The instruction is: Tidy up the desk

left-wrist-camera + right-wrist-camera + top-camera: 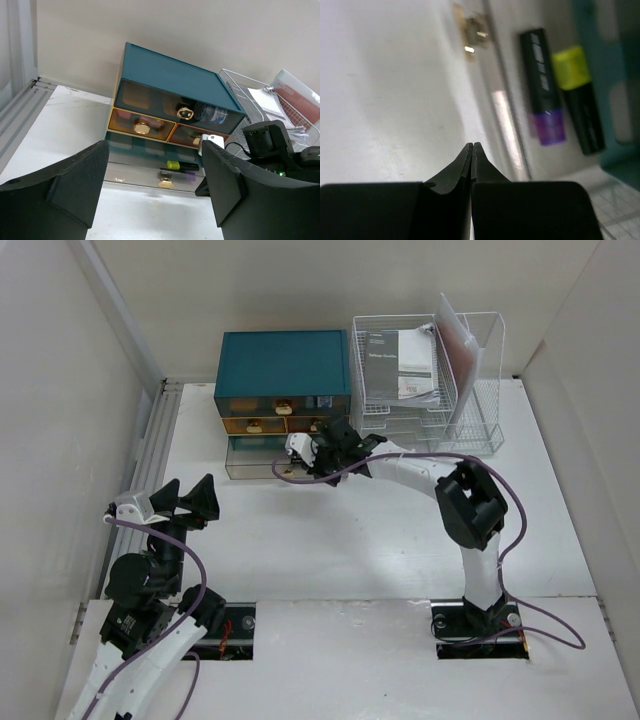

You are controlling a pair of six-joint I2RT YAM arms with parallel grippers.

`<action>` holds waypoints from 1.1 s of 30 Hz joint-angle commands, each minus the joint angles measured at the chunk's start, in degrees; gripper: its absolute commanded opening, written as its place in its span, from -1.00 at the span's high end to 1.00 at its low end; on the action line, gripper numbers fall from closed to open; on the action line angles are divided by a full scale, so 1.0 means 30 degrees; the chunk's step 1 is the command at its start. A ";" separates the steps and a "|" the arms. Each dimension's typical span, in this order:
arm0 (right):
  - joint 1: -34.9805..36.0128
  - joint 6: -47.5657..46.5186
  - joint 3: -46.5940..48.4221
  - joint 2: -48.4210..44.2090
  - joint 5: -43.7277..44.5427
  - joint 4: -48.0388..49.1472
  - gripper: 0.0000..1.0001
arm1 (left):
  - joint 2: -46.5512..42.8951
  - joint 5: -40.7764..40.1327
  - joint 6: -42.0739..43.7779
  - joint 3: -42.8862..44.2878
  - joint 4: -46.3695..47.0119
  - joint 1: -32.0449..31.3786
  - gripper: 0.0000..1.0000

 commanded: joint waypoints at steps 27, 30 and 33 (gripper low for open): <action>0.0196 0.2305 0.2676 0.3159 1.4493 0.6400 1.00 | -0.0440 -0.0272 0.0285 -0.0022 0.0694 -0.0111 -0.44; 0.0196 0.2129 0.2679 0.3364 1.5371 0.7130 1.00 | -0.0440 -0.0272 0.0285 -0.0022 0.0694 -0.0111 -0.44; 0.0196 0.1953 0.2503 0.3540 1.6103 0.7658 1.00 | -0.0440 -0.0272 0.0285 -0.0022 0.0694 -0.0111 -0.44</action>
